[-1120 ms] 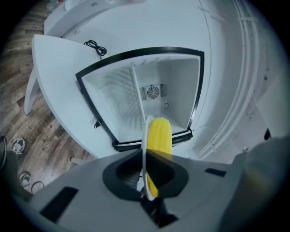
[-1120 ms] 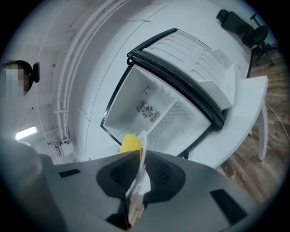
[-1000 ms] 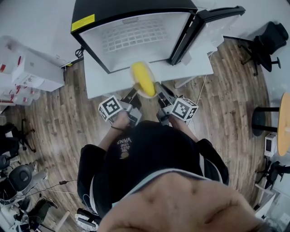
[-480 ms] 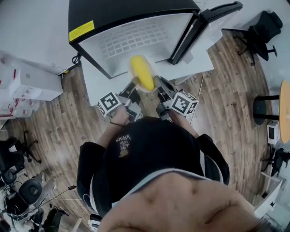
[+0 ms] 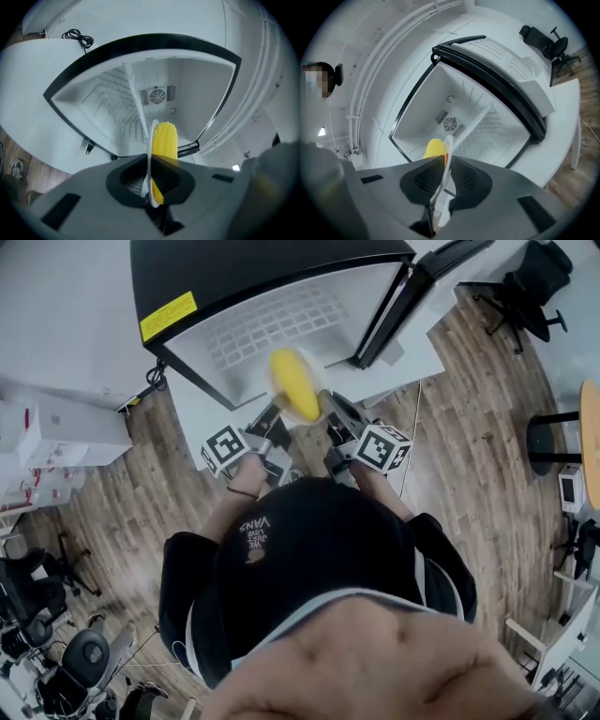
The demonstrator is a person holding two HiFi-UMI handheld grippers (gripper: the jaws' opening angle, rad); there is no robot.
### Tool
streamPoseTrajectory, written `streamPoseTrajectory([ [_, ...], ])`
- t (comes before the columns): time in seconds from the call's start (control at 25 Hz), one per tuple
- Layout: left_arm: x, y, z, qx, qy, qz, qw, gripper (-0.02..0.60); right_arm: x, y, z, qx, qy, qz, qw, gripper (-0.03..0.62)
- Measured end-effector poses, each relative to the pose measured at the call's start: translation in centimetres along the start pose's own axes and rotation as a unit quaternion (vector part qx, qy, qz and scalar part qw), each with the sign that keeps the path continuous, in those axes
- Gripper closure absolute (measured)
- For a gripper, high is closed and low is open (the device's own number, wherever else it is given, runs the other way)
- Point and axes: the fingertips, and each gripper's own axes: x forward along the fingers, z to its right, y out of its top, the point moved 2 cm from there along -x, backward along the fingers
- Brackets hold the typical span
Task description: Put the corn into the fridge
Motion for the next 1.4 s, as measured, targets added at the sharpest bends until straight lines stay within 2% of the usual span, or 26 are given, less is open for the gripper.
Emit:
streamPoseTrajectory([
  [0.2, 0.6, 0.8, 0.1, -0.002, -0.007, -0.01, 0.9999, 0.554, 0.7, 0.2, 0.0, 0.003, -0.007, 0.007, 1.0, 0.55],
  [0.48, 2.4, 1.9, 0.2, 0.0, -0.003, -0.003, 1.0, 0.554, 2.0, 1.9, 1.0, 0.004, -0.001, 0.006, 1.0, 0.551],
  [0.92, 5.2, 3.3, 0.1, -0.015, 0.002, 0.031, 0.9994, 0.554, 4.4, 4.5, 3.0, -0.002, 0.013, -0.021, 1.0, 0.551],
  [1.4, 6.2, 4.9, -0.5, -0.034, 0.015, 0.077, 0.9963, 0.554, 7.4, 5.6, 4.2, -0.002, 0.033, -0.055, 0.998, 0.551],
])
